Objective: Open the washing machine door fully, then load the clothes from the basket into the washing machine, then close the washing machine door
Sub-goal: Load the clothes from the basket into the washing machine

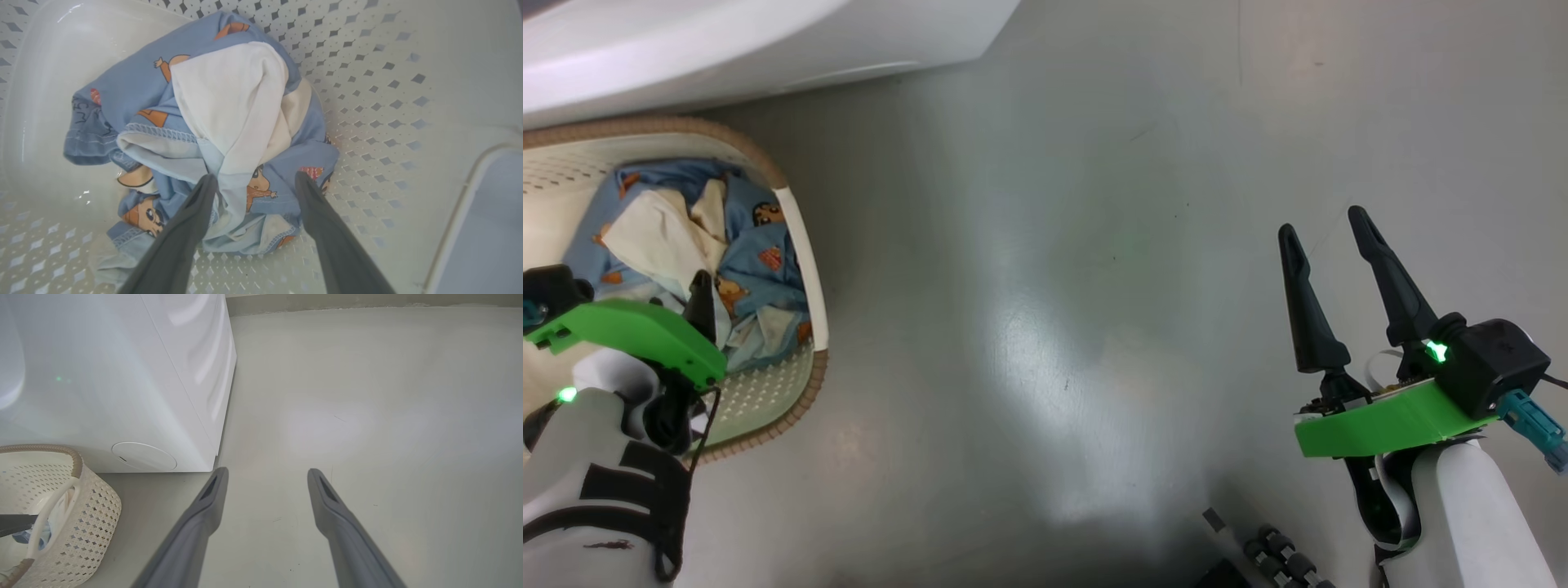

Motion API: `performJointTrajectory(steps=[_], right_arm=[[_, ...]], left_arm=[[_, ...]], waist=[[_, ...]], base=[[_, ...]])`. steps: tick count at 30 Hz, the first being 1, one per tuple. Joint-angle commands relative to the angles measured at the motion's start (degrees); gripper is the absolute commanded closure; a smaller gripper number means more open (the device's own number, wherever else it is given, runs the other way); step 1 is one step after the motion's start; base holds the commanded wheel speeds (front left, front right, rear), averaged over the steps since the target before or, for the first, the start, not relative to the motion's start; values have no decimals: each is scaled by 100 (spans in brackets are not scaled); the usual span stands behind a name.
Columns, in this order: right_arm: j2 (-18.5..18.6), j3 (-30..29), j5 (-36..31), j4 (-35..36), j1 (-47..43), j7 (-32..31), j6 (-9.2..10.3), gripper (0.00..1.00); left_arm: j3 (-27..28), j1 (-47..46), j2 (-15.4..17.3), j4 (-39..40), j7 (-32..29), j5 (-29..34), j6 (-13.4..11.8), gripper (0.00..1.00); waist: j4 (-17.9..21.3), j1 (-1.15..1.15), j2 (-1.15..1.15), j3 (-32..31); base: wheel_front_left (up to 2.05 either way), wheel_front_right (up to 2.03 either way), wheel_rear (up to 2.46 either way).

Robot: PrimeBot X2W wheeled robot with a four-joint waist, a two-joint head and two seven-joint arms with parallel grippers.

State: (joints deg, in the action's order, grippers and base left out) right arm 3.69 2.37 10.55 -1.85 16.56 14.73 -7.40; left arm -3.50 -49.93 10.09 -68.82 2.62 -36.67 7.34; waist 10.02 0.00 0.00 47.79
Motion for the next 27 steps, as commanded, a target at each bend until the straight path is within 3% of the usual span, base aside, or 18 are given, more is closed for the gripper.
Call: performJointTrajectory(steps=[1,27], right_arm=[[26,111,-44,131,-75,27,-9,0],[143,160,-42,285,-119,27,-9,0]], left_arm=[[54,78,250,1,79,-49,13,0],[-618,-257,479,12,356,-728,14,0]], waist=[[14,0,0,53],[95,0,0,528]], base=[[0,0,0],[0,0,0]])
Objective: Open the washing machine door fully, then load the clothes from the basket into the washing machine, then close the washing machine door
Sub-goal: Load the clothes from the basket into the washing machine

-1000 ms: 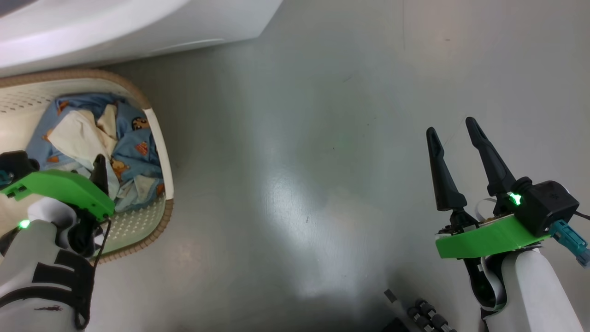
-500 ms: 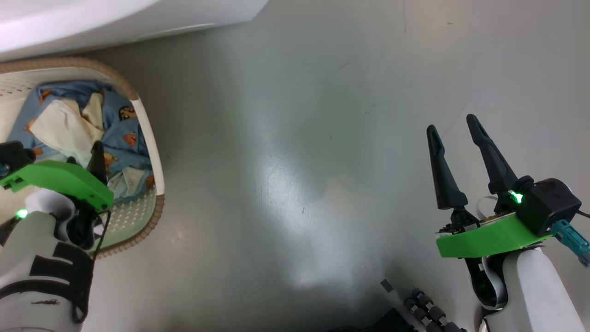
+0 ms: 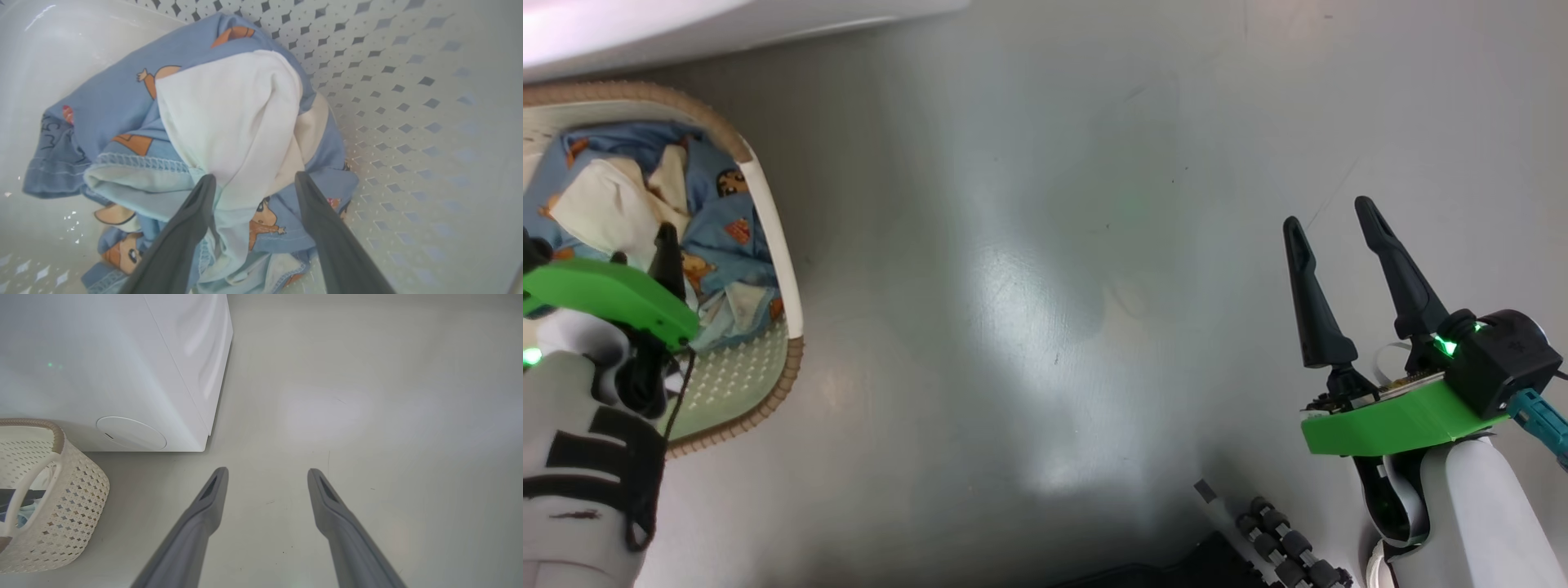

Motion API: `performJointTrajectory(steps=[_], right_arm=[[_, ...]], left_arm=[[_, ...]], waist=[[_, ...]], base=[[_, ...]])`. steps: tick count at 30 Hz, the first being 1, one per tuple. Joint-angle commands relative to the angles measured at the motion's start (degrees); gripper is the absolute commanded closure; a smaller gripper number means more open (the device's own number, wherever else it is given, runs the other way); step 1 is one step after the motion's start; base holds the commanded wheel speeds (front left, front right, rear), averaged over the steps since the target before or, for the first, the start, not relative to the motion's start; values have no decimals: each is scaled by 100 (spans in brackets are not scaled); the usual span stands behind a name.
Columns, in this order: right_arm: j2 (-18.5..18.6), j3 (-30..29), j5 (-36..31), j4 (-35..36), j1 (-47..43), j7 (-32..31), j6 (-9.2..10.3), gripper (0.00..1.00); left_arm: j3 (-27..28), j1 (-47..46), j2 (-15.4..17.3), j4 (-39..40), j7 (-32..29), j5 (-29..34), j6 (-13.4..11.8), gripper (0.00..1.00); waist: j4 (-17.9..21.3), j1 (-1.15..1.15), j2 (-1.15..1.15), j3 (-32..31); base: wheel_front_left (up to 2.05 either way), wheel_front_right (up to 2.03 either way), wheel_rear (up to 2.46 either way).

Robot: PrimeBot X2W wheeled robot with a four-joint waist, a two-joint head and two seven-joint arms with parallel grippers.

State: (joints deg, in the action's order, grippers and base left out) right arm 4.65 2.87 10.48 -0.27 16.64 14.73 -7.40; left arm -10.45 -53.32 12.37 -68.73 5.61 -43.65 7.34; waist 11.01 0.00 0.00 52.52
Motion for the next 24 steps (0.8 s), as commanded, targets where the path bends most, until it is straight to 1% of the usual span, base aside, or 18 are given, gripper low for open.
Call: performJointTrajectory(steps=[1,14,20,24], right_arm=[[52,104,-35,139,-125,27,-9,0],[98,89,-46,270,-147,27,-9,0],[111,87,-40,315,-142,27,-9,0],[122,88,-31,311,-148,27,-9,0]], left_arm=[[61,50,264,-10,63,-50,14,0],[-140,-261,322,-127,165,-313,14,0],[-227,-373,390,-190,190,-362,14,0],[-296,-451,373,-213,210,-385,14,0]], waist=[[-8,0,0,83],[-22,0,0,410],[-5,0,0,519],[-4,0,0,558]], base=[[0,0,0],[0,0,0],[0,0,0],[0,0,0]])
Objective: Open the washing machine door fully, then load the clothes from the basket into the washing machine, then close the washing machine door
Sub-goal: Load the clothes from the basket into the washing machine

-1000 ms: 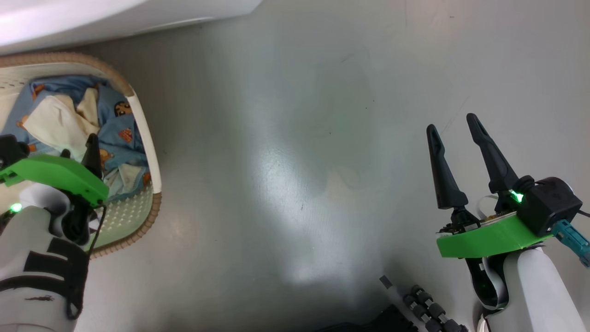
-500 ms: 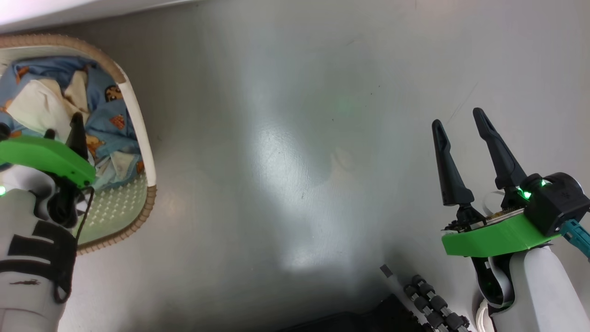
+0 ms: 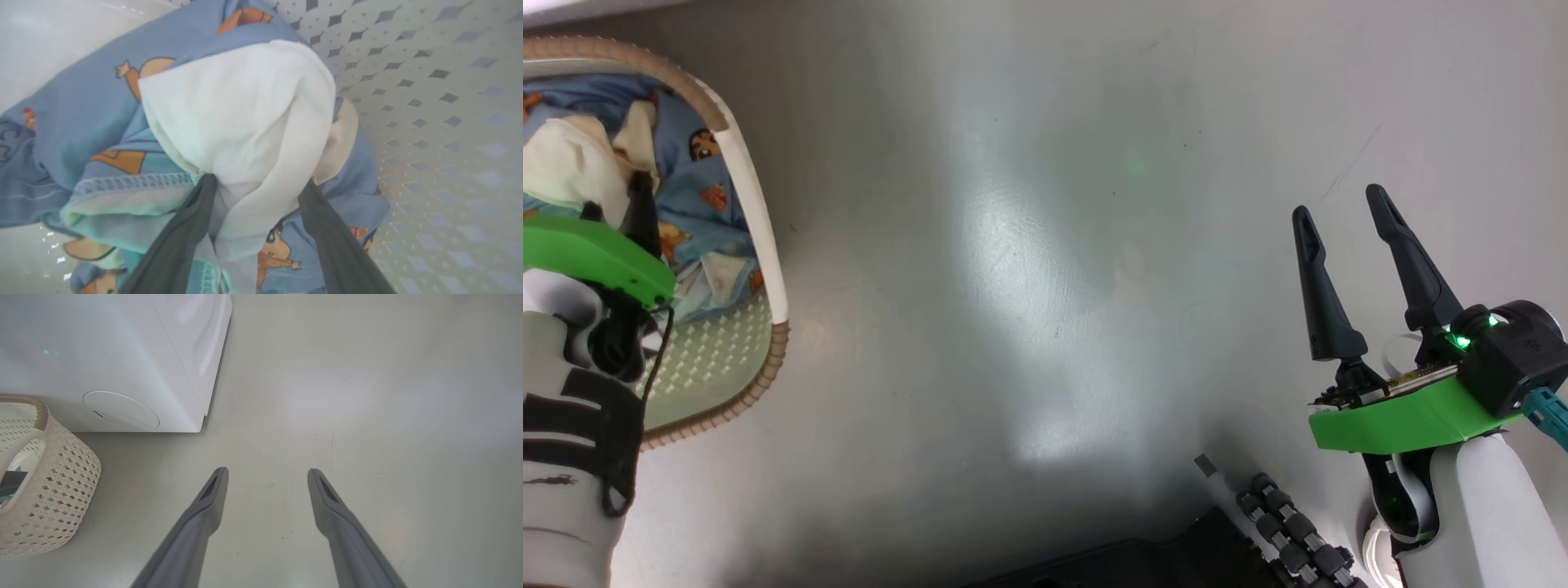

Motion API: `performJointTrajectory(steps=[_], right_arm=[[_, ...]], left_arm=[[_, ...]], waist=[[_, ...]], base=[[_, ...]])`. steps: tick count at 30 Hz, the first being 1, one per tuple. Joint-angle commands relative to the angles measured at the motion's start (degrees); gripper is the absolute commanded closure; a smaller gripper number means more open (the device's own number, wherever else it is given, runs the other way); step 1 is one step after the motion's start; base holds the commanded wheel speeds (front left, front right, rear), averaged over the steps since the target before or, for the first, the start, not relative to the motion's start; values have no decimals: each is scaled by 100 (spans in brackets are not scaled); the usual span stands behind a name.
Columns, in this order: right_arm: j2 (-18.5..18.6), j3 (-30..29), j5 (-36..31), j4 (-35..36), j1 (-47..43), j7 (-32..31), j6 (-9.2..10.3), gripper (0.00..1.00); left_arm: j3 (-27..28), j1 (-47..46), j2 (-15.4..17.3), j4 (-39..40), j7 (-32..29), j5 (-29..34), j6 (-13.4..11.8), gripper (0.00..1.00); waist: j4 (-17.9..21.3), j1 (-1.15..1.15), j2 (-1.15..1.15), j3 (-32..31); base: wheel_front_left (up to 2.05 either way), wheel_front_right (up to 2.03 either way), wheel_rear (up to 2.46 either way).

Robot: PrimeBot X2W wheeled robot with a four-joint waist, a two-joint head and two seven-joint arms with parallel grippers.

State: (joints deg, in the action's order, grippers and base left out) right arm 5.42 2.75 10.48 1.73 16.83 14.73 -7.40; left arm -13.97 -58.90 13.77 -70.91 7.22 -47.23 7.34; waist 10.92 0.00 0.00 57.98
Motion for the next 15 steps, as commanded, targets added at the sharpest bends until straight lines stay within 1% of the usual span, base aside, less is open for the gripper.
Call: performJointTrajectory(steps=[1,15], right_arm=[[45,100,-31,111,-168,27,-9,0],[43,39,33,141,-224,27,-9,0]], left_arm=[[56,107,233,6,49,-28,14,0],[-210,-65,223,-91,39,-70,14,0]], waist=[[4,0,0,13],[77,0,0,141]], base=[[0,0,0],[0,0,0]])
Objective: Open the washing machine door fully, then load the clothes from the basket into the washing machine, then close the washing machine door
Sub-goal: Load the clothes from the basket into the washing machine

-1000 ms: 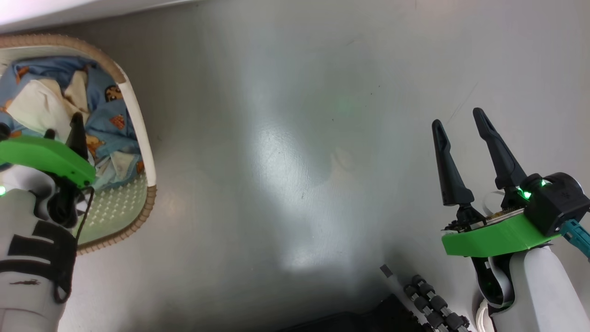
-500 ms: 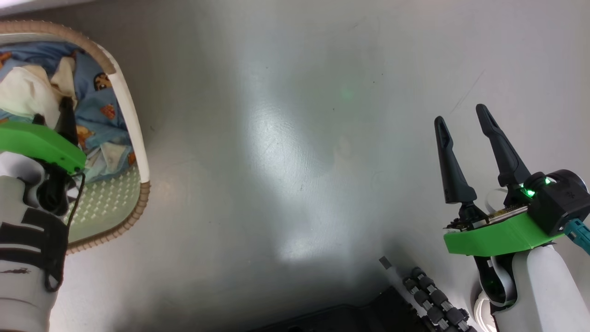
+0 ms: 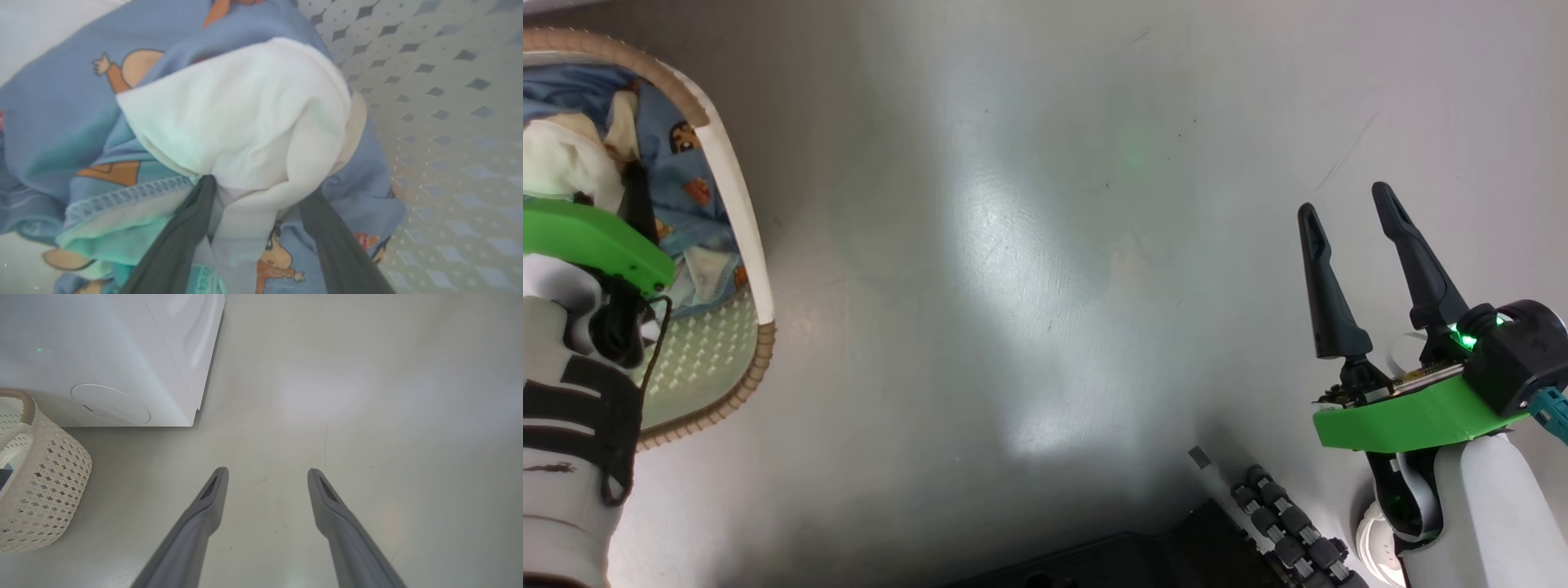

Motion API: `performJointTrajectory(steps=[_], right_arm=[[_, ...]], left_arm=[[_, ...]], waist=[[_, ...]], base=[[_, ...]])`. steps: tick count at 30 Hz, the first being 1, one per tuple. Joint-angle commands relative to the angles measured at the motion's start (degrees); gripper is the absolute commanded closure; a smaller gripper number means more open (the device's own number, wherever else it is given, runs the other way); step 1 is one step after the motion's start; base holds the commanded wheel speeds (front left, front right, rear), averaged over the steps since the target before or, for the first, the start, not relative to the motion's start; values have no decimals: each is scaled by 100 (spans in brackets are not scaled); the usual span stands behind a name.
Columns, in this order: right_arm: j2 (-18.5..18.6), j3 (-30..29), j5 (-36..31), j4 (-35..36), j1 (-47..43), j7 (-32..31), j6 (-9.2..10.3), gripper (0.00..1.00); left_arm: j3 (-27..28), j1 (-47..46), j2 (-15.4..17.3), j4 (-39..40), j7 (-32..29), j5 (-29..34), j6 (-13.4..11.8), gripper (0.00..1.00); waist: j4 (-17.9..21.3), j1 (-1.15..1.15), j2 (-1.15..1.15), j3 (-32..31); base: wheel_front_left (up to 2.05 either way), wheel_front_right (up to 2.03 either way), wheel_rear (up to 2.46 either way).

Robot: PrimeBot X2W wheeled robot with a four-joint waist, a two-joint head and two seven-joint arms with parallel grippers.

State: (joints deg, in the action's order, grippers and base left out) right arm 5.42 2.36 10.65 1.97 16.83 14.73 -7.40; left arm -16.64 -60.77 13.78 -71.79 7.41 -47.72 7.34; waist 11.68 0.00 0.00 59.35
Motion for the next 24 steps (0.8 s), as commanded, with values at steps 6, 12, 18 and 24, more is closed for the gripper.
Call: performJointTrajectory(steps=[6,12,18,24], right_arm=[[57,58,18,135,-244,27,-9,0],[68,45,73,142,-248,27,-9,0],[84,27,94,170,-266,27,-9,0],[80,-29,172,160,-243,27,-9,0]], left_arm=[[-9,55,216,-76,35,-19,14,0],[-102,6,231,-139,37,46,-28,0],[-177,-46,214,-171,50,89,-48,0],[-269,-56,167,-191,56,143,-79,66]], waist=[[-7,0,0,60],[21,0,0,127],[17,0,0,212],[-20,0,0,245]], base=[[0,0,0],[0,0,0],[0,0,0],[0,0,0]])
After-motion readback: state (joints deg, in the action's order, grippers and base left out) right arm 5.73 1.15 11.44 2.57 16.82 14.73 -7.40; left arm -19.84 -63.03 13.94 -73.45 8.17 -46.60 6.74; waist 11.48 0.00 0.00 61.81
